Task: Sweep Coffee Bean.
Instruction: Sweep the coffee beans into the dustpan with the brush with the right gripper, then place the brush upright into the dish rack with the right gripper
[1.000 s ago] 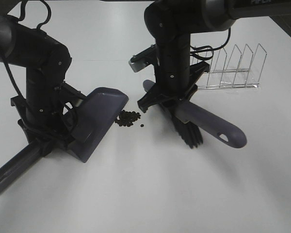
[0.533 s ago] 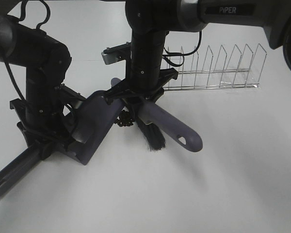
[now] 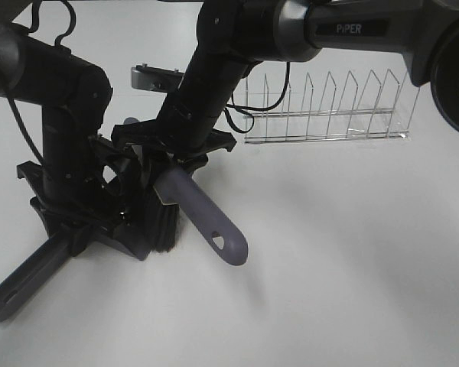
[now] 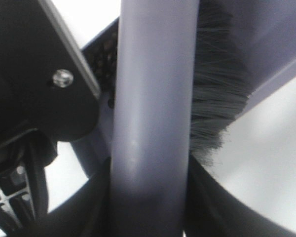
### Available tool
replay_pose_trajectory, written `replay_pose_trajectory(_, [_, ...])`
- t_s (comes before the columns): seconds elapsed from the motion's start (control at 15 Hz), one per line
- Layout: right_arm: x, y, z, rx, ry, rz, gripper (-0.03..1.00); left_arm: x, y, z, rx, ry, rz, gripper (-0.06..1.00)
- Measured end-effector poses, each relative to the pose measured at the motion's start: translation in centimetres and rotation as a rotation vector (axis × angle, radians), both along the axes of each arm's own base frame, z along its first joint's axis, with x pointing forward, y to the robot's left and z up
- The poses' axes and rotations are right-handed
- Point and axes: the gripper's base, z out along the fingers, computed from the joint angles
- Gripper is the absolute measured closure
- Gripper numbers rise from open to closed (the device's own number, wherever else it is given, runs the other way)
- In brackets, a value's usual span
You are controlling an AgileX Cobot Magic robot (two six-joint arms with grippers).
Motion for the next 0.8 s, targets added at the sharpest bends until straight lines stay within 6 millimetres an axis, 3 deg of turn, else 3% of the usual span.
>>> replay_pose_trajectory(0.13, [0.2,0.3,0.3,0.02,-0.009,0.014,0.66,0.0,0.0,0.0,-0.003,0.0,0.003,0.59])
replay_pose_trajectory(0.33, [0.9,0.5,2.2,0.024,-0.05,0.048,0.66,0.0,0.1,0.0,-0.006,0.002,0.009,0.59])
replay_pose_trajectory(0.6, [2.4,-0.4,7.5,-0.079,-0.179,0.128,0.66,0.1,-0.1,0.2,-0.02,-0.012,0.021,0.59])
replay_pose_trajectory(0.8, [4.7,-3.0,12.1,-0.068,-0.313,0.038,0.66,0.3,-0.5,0.5,-0.067,-0.047,0.051,0.59])
